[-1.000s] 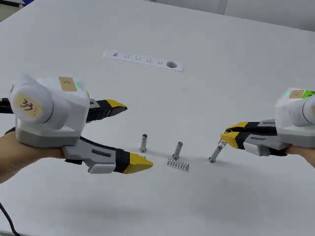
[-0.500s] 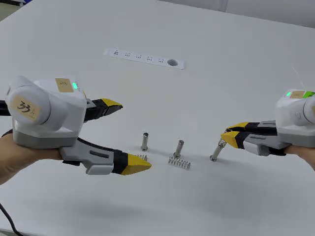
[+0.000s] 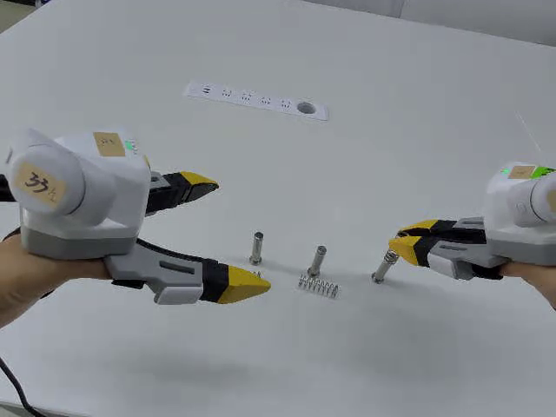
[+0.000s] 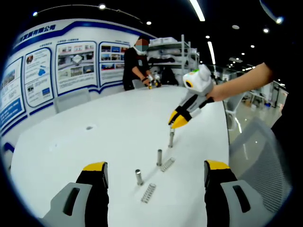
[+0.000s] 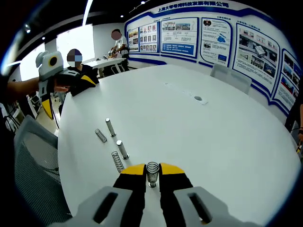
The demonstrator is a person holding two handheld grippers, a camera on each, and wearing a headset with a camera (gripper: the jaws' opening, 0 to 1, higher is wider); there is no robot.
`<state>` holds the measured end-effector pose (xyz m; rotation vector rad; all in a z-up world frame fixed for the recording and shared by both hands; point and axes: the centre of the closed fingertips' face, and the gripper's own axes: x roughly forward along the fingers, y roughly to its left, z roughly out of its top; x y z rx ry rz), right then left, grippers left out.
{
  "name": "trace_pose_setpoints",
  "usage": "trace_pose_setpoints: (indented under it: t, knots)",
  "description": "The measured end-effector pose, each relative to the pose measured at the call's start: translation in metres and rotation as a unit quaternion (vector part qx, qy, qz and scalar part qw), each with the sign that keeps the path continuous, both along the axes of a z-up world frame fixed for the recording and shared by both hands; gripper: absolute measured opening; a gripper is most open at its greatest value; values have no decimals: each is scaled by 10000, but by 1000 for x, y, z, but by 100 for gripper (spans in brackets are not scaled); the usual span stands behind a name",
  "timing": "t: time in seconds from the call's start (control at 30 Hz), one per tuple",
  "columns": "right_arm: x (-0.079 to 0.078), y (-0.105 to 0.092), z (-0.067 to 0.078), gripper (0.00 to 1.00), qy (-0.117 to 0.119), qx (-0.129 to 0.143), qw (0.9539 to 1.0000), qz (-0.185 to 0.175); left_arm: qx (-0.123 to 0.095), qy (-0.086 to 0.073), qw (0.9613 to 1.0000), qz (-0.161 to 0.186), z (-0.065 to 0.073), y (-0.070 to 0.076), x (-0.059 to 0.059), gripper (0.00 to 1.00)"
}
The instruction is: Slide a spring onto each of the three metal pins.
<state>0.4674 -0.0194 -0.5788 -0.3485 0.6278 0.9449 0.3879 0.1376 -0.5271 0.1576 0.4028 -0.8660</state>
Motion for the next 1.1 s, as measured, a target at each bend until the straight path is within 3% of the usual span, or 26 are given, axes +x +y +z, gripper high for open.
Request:
trace_pose_setpoints:
  t: [0.07, 0.63, 0.97, 1.1]
  knots:
    - [1, 1, -1, 11, 1, 42, 10000, -3, 19, 5, 10000, 1, -1, 1, 0, 85]
    - [0, 2, -36, 11, 143, -425, 9989, 130, 44, 141, 9998, 158, -10, 9, -7, 84]
    - [-3, -3, -46, 11, 183, -716, 9970, 226, 27, 159, 9997, 181, -11, 11, -8, 83]
    - [-2, -3, -44, 12, 203, -684, 9973, 177, -60, 156, 9997, 188, -8, 9, -7, 83]
